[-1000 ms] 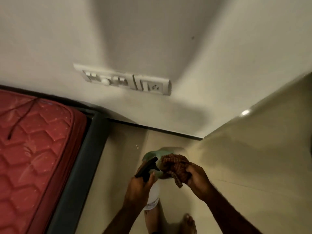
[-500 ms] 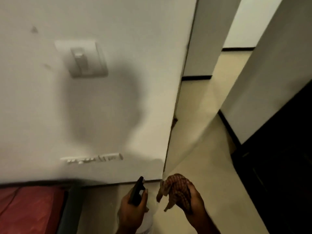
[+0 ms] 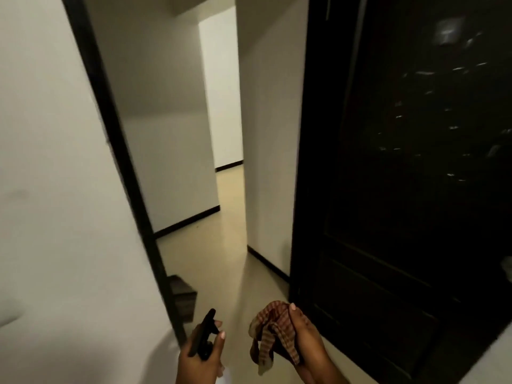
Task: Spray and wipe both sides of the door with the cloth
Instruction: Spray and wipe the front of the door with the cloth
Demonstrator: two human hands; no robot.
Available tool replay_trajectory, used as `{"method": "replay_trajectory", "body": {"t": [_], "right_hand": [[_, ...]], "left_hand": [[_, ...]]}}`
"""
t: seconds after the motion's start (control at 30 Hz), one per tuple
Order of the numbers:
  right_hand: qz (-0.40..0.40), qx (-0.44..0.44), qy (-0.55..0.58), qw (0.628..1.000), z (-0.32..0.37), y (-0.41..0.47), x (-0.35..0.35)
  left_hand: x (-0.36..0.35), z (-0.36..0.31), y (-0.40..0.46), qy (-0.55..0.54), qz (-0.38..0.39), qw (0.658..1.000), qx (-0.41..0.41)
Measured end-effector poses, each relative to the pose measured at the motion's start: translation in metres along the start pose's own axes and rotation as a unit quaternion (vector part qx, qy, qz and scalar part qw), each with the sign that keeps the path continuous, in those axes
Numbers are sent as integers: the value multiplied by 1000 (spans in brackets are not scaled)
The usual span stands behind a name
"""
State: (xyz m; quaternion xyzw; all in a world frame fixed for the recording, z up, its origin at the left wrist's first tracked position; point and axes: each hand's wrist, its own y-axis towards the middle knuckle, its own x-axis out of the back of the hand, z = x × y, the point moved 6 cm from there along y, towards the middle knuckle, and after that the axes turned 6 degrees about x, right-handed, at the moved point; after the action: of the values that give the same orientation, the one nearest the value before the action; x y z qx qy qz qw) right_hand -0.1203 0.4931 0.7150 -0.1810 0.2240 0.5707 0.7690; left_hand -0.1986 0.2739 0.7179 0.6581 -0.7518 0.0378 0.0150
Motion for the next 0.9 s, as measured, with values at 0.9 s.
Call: {"method": "replay_trajectory", "body": {"t": [0.9], "right_hand": [[-398,368,-172,823,401,-75,233]], "left_hand": [[-403,-224,38,-47,226,961,-153]]}}
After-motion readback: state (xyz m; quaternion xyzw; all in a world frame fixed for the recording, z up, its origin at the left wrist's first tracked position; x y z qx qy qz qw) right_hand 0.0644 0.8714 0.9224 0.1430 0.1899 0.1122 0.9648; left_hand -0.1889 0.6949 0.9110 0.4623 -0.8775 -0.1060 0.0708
